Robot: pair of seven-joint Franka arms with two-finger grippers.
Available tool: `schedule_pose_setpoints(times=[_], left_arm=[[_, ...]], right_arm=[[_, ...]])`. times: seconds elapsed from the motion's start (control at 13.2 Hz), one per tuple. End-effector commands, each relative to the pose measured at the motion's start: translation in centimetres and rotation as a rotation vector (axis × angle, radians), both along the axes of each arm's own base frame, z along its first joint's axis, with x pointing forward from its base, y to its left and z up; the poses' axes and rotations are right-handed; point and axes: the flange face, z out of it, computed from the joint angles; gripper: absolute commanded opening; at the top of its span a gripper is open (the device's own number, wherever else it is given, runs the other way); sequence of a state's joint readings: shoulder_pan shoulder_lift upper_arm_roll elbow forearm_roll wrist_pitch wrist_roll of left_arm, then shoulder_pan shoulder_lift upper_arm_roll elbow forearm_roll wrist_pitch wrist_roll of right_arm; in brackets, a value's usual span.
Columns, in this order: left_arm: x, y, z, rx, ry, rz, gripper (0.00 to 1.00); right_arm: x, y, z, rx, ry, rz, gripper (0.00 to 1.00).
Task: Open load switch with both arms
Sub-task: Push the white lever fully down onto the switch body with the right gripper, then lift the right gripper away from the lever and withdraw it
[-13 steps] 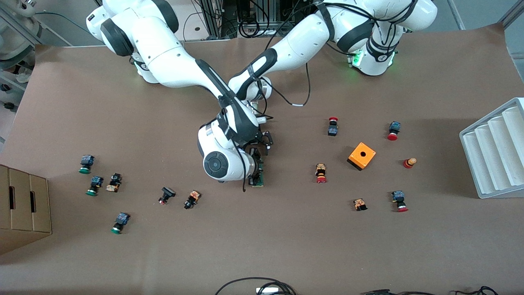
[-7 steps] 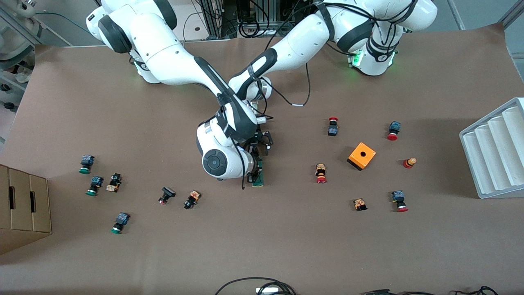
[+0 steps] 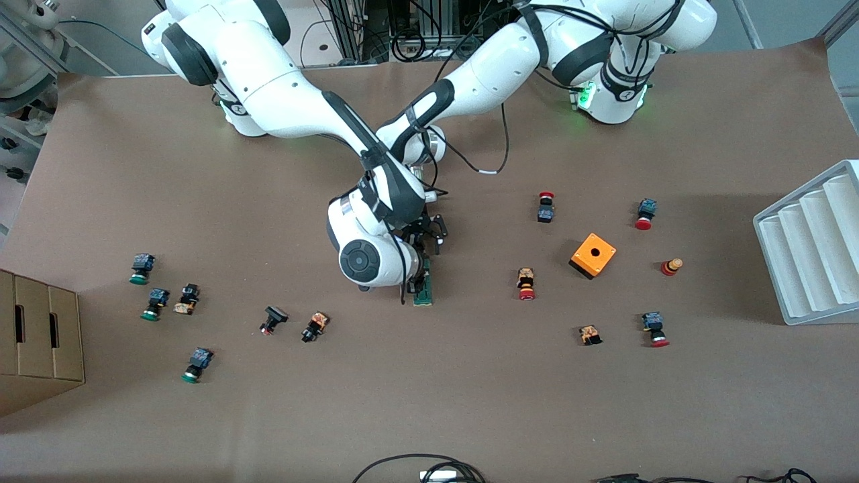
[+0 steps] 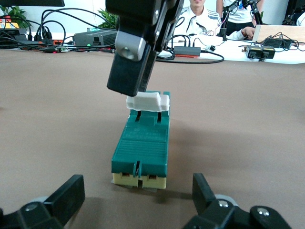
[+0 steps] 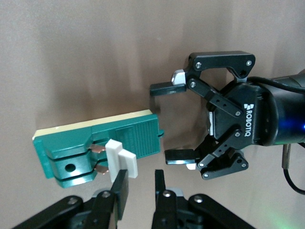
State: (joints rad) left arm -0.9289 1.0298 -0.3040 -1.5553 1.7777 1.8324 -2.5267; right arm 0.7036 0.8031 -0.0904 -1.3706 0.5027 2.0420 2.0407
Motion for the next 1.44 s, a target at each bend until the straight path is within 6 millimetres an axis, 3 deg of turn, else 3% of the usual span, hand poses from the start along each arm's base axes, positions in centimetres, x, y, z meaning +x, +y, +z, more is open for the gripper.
schedule_pose_setpoints(times=[0.0, 0.23, 0.53, 0.61, 0.68, 0.76, 0.83, 0.91, 1.36], left_arm=[[0.2, 0.2, -1.6, -0.009, -0.003, -0.001, 1.0], [0.2, 0.2, -1.6, -0.009, -0.003, -0.001, 1.0], [0.2, 0.2, -1.6, -0.009, -0.003, -0.001, 1.0], [0.2, 0.2, -1.6, -0.009, -0.003, -0.001, 1.0], [0.2, 0.2, -1.6, -0.009, -0.003, -0.001, 1.0], [0.2, 0.2, -1.6, -0.009, -0.003, -0.001, 1.0], [0.2, 0.2, -1.6, -0.009, -0.003, -0.001, 1.0], [0.2, 0.2, -1.6, -0.009, -0.003, -0.001, 1.0], [0.2, 0.1, -1.6, -0.008, -0.004, -0.001, 1.0]], right_arm=[[-1.2, -0.5, -0.7, -0.033, -0.01, 0.021, 0.29], [-1.6, -0.9, -2.2, -0.047, -0.025, 0.031, 0.29], [-1.7, -0.8, -2.5, -0.049, -0.029, 0.036, 0.29], [-1.7, -0.8, -2.4, -0.046, -0.029, 0.038, 0.31], [-1.3, -1.0, -1.8, -0.038, -0.035, 0.032, 0.45], [-0.8, -1.3, -0.4, -0.027, -0.039, 0.024, 0.57], [0.1, -2.5, 1.2, -0.017, -0.036, 0.007, 0.9], [1.0, -3.5, 2.7, -0.008, -0.041, -0.006, 1.0], [4.8, -10.5, 11.6, 0.057, -0.165, 0.144, 1.0]])
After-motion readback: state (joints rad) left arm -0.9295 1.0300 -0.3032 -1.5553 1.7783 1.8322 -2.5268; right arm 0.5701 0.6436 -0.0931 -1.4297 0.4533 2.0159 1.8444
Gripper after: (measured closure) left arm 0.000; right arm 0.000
